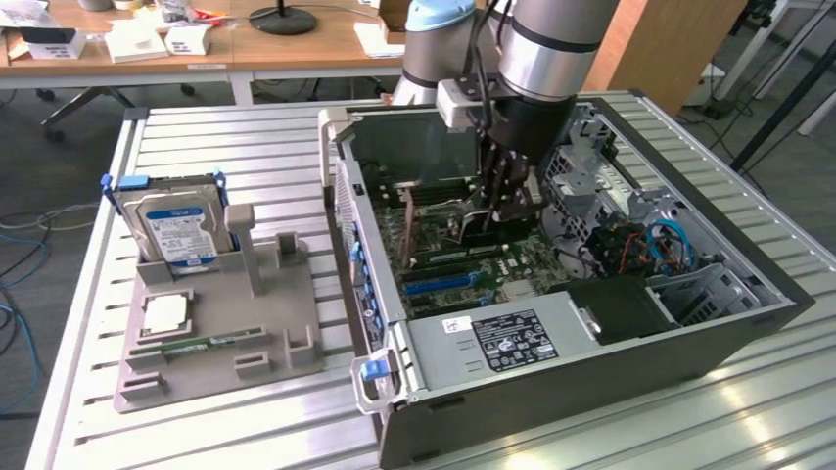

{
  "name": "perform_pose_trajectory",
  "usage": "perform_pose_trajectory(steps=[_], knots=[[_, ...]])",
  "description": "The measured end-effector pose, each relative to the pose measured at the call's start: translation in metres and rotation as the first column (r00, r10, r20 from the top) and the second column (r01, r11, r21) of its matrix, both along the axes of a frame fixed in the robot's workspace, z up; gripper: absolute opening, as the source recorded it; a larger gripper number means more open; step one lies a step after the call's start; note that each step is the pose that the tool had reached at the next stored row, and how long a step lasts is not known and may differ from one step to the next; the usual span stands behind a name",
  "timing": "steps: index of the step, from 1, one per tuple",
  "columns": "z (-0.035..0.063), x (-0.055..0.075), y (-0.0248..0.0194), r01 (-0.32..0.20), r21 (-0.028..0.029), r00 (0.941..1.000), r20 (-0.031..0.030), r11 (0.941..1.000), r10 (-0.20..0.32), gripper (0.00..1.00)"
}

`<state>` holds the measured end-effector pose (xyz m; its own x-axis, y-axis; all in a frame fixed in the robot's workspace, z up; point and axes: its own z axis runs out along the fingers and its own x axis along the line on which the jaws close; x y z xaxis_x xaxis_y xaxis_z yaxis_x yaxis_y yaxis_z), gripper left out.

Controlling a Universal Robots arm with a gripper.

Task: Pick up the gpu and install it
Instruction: 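Insert the gpu into the slot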

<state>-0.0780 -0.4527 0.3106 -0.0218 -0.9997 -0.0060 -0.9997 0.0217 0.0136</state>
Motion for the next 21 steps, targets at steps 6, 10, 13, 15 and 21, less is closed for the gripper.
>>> perform_pose_trajectory(steps=[6, 10, 13, 15, 21], knots=[[-0.0076, -0.001, 0.0000, 0.000, 0.0000, 1.0000, -0.0001, 1.0000, 0.000, 0.26], [-0.0116, -0.001, 0.0000, 0.000, 0.0001, 1.0000, 0.0000, 1.0000, 0.000, 0.26], [-0.0150, -0.001, 0.0000, 0.000, 0.0000, 1.0000, -0.0001, 1.0000, 0.000, 0.26], [-0.0179, -0.002, 0.0000, 0.000, 0.0000, 1.0000, -0.0003, 1.0000, 0.000, 0.26], [-0.0256, -0.002, 0.0000, 0.000, 0.0000, 1.0000, -0.0004, 1.0000, 0.000, 0.26]])
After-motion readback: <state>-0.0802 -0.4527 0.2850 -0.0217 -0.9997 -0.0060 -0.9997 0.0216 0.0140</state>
